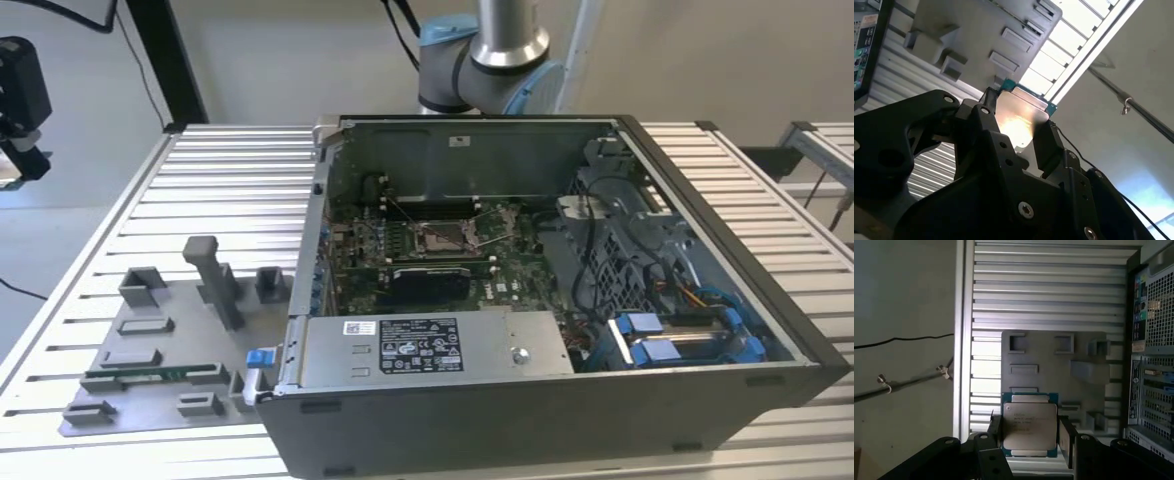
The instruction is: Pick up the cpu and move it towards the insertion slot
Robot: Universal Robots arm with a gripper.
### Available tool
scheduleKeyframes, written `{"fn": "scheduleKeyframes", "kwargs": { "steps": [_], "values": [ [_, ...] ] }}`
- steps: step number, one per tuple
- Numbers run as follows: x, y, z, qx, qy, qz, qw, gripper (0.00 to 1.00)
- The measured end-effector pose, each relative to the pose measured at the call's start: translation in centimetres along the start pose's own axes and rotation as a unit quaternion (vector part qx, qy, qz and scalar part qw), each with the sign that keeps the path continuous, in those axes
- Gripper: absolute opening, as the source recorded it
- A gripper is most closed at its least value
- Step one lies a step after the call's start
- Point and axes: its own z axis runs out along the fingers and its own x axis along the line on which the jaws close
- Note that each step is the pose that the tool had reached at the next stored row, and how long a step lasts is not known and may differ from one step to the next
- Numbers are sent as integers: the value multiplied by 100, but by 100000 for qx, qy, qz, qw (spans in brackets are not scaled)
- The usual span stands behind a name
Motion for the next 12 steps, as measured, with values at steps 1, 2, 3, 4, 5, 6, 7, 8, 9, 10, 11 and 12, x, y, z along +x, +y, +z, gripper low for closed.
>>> {"fn": "scheduleKeyframes", "kwargs": {
  "steps": [1,2,3,4,5,6,7,8,9,10,11,12],
  "values": [
    [0,0,-11,2,3,0,100000,0],
    [0,1,-21,2,3,0,100000,0],
    [0,1,-29,2,2,-1,100000,0],
    [0,1,-38,2,2,-1,100000,0],
    [0,2,-46,3,6,0,100000,0],
    [0,2,-47,7,6,-1,100000,0],
    [0,2,-46,5,3,-2,100000,0],
    [0,2,-47,8,4,-2,100000,0],
    [-4,1,-47,14,8,-11,100000,0],
    [-12,2,-45,18,12,-11,100000,0],
    [-26,3,-39,18,10,-5,100000,0],
    [-50,3,-32,13,5,-7,100000,0]
  ]
}}
